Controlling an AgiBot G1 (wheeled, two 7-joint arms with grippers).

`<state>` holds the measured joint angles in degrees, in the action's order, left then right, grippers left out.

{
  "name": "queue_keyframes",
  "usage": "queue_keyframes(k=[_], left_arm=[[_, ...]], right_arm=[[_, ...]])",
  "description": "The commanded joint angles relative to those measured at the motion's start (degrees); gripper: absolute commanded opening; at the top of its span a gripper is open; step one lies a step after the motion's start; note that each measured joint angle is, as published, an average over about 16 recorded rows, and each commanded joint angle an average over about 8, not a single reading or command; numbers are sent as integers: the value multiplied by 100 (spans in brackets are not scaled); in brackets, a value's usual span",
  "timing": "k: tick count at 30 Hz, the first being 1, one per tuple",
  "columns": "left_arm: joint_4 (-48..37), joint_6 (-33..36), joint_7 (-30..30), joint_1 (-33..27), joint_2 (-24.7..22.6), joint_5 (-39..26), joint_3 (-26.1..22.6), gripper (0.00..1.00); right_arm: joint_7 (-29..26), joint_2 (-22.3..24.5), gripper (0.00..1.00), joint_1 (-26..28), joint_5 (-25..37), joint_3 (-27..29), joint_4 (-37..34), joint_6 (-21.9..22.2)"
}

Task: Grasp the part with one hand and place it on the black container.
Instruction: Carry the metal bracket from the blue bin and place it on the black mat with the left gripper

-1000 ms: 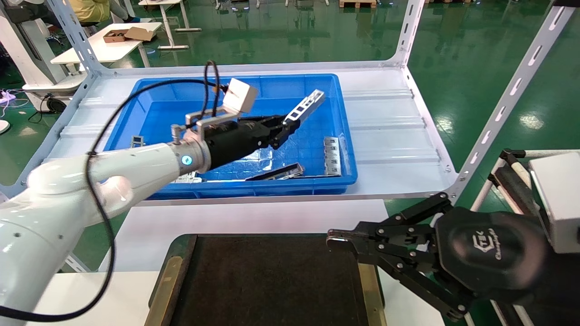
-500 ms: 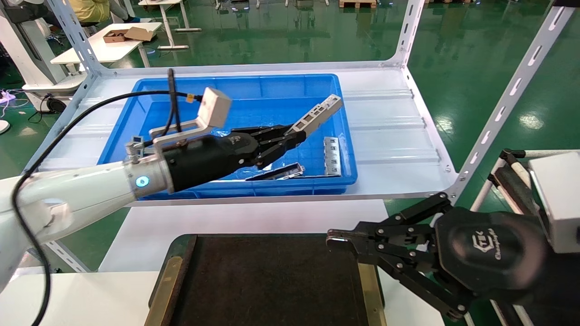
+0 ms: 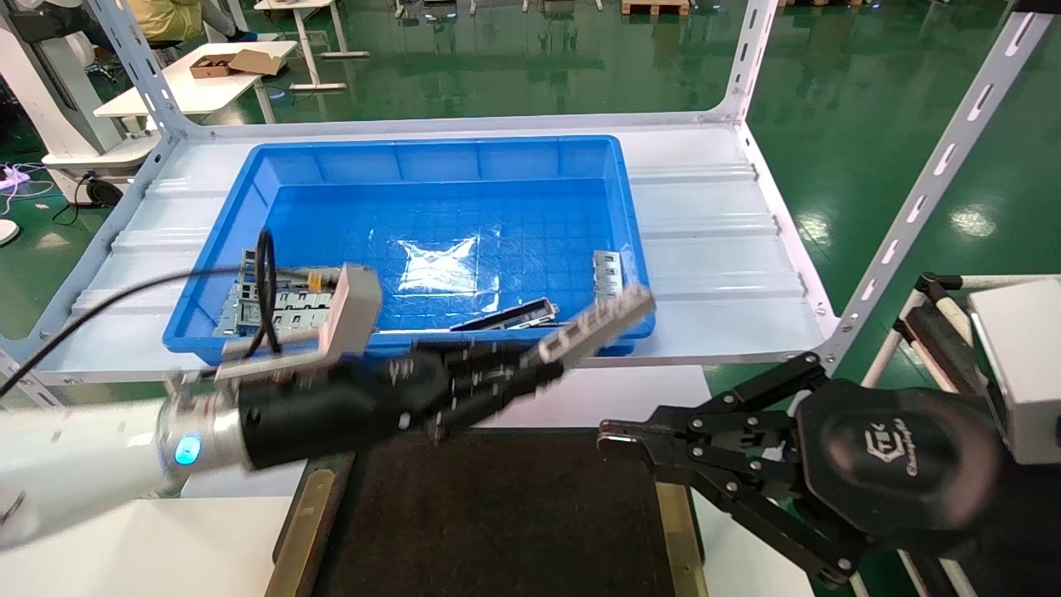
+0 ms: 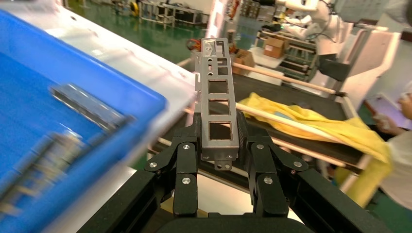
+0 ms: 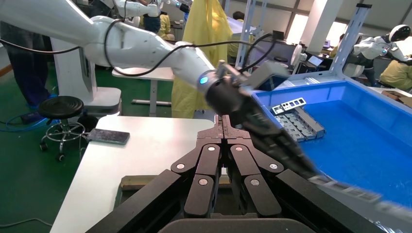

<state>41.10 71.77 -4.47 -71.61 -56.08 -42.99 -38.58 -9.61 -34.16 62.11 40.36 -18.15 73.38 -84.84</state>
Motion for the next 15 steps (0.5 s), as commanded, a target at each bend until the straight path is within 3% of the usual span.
queue_keyframes(k=[1,7,15], left_arm=[[420,-21,-151,267,177,65,6,0],[1817,-952,-729,1346,648,116,-59,0],[3312,-2882,-1442,2694,1028,-129,-300,0]], right_arm=[[0,0,0,0,0,0,0,0],[1,1,0,0,-1,-2,0,1],[2,1,0,1,-2,-3,0,1]])
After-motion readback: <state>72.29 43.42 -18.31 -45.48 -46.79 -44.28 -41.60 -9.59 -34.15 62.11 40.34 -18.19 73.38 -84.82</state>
